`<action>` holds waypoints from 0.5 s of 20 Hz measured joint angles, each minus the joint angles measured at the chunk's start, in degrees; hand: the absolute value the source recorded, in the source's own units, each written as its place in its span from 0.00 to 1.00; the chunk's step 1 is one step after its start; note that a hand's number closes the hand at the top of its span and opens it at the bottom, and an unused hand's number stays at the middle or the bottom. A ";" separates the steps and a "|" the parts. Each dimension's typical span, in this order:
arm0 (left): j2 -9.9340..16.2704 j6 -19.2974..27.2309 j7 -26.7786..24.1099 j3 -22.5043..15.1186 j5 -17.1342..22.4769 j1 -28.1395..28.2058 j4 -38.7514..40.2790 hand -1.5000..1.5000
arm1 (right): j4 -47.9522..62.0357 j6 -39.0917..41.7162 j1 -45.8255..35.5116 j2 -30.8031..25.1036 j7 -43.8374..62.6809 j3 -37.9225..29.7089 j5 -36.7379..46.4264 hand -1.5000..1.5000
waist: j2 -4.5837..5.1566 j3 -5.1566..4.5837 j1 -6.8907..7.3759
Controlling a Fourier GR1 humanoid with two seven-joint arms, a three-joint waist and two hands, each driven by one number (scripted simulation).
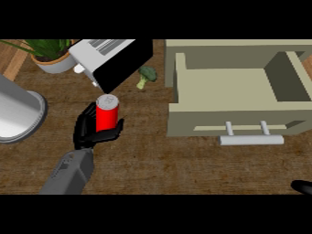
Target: Pick up the can, place it into the drawer and close the drawer
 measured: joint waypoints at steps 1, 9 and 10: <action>0.08 -0.53 0.73 -0.10 -0.14 -2.01 0.77 1.00 | -0.11 0.08 0.26 0.05 -0.10 0.09 0.19 0.00 | 0.00 0.00 -0.06; -0.10 -0.88 9.24 -2.74 -2.35 -9.67 -2.81 1.00 | -1.01 -0.04 0.66 0.08 0.03 -0.34 0.49 0.00 | -0.23 0.04 0.43; -0.03 -0.62 10.72 -3.26 -2.72 -10.32 -4.20 1.00 | -1.26 -0.13 0.89 0.15 0.09 -0.24 0.94 0.00 | -0.26 0.05 0.50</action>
